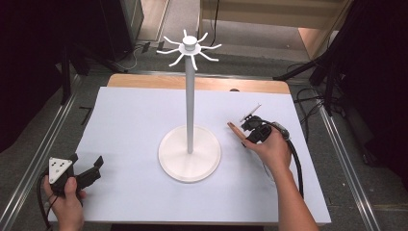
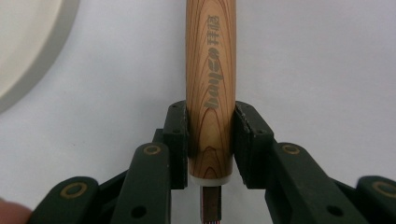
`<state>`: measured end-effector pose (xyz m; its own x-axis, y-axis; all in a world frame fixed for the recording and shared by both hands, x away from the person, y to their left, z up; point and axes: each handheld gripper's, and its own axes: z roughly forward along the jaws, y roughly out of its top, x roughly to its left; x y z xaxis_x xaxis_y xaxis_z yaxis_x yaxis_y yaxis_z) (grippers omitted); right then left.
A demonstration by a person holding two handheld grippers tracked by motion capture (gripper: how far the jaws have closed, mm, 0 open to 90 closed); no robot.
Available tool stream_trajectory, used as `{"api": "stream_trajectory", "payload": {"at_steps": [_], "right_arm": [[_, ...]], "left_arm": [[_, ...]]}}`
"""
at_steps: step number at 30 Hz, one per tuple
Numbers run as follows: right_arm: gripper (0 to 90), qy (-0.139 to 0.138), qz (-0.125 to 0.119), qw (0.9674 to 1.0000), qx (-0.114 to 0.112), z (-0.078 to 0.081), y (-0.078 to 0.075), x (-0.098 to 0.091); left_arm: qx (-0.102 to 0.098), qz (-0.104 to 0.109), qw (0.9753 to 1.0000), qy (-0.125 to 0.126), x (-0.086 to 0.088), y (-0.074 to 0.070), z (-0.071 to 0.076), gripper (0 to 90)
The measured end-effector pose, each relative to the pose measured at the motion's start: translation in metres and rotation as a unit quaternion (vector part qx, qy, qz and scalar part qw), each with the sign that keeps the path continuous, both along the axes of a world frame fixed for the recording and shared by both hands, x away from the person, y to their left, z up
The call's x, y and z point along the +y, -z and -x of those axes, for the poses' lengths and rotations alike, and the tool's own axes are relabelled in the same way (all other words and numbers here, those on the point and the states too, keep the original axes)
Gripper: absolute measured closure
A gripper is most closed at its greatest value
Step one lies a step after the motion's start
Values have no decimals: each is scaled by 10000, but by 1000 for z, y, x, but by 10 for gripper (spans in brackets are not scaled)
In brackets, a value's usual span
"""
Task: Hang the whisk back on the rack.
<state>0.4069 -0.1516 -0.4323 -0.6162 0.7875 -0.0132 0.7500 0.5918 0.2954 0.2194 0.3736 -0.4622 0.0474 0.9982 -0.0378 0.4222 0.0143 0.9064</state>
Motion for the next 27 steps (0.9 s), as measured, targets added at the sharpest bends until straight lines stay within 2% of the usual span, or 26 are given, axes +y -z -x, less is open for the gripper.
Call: {"api": "stream_trajectory", "payload": {"at_steps": [3,6,10,15,18,21,27], "right_arm": [[704,61,-91,9999,-130,4,-8,-2],[704,151,-233,9986,-452,10,-18,-6],[704,176,-588,9952,-761,17,-30,-11],[704,186,-774,9911,-1069,27,-43,-14],[704,262,-1041,9858,-1288,33,-52,-17],[705,319,-1425,9775,-1522,39,-58,-20],[705,292,-1811,9648,-1882,49,-68,-19]], "left_arm": [[0,1,10000,-2,0,0,0,148],[3,7,10000,-4,0,0,0,148],[9,-6,10000,-5,0,0,0,148],[11,-30,10000,0,0,0,0,148],[12,-32,10000,0,0,0,0,148],[7,-45,10000,-6,-1,0,0,148],[2,-38,10000,-3,-1,0,0,148]]}}
